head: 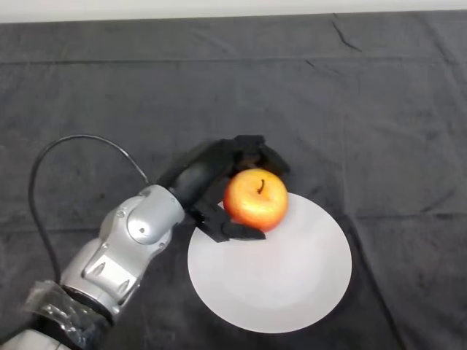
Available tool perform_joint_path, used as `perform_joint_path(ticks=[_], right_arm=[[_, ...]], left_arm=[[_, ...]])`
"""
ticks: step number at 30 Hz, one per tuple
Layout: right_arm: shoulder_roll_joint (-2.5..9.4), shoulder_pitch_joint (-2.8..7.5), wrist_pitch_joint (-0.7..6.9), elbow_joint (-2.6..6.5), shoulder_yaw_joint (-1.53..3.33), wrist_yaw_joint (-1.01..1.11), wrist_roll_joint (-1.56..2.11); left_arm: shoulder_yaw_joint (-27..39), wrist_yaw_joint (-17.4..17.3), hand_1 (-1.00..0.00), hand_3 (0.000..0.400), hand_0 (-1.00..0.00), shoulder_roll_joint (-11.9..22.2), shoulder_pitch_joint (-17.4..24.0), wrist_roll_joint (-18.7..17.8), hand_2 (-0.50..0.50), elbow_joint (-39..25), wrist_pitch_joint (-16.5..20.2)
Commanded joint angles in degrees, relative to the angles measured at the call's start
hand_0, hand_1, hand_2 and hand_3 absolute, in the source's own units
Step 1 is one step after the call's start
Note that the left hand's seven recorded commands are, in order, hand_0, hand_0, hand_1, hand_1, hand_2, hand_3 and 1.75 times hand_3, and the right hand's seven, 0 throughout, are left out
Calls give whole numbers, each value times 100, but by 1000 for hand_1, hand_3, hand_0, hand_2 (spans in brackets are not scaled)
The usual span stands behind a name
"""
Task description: Move the apple to the plate
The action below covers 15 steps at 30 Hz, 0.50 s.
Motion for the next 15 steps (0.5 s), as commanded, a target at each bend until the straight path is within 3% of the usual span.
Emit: perform_joint_path(ticks=[1, 15], right_arm=[[-162, 11, 6, -55, -34, 5, -17], [-163, 12, 6, -53, -30, 6, -11]], left_arm=[[-164, 51, -1000, 400, -1000, 8, -196, -58, 0, 142, -97], [-479, -8, -1000, 400, -1000, 60, -396, -187, 0, 479, -236]])
